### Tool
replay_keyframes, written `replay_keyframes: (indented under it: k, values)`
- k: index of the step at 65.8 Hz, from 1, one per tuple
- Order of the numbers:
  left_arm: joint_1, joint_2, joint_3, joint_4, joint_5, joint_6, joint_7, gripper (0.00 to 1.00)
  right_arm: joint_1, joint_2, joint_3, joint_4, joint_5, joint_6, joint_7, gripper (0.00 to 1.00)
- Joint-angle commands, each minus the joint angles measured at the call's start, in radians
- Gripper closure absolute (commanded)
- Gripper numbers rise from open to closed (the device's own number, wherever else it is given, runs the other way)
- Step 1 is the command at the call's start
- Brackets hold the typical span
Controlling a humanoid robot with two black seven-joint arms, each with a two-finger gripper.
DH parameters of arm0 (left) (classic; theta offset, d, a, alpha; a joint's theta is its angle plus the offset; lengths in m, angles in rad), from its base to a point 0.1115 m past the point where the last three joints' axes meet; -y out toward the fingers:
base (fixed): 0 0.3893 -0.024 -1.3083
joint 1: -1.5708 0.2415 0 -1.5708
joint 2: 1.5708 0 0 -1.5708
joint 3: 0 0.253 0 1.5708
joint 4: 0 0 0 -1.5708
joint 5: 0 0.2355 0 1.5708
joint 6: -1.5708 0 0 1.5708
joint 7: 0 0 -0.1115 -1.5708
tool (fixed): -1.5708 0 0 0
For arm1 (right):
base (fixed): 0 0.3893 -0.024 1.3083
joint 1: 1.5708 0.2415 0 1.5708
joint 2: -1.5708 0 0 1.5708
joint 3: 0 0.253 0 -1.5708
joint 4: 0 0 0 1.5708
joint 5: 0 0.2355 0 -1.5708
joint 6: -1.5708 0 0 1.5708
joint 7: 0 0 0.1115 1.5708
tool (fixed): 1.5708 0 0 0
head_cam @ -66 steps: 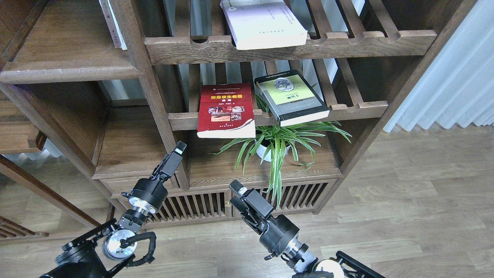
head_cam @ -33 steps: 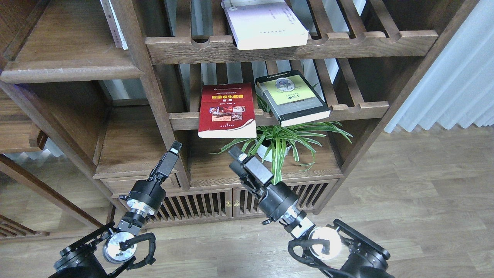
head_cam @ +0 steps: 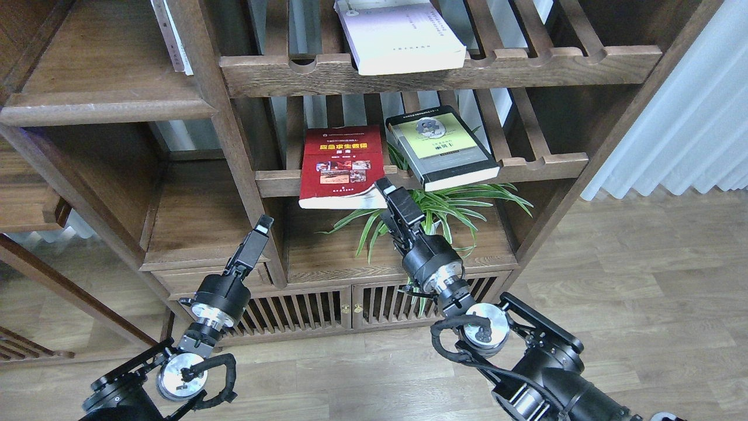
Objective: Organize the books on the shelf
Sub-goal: 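Raise both grippers toward the red book on the middle shelf, then push the right gripper against the red book's edge to tilt it out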
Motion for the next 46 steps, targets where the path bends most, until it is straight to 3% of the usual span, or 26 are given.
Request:
replay_keyframes:
  k: [1, 46]
  values:
    - [-0.001, -0.001, -0.001, 0.006, 0.000, 0.000, 0.000, 0.00, 0.020, 0.000, -0.030, -0.035, 0.000, -0.004, -0.001, 0.01]
    - [-0.005, -0.016, -0.010, 0.033, 0.000, 0.000, 0.000, 0.00, 0.154, 0.000, -0.117, -0.117, 0.018, -0.019, -0.021, 0.01]
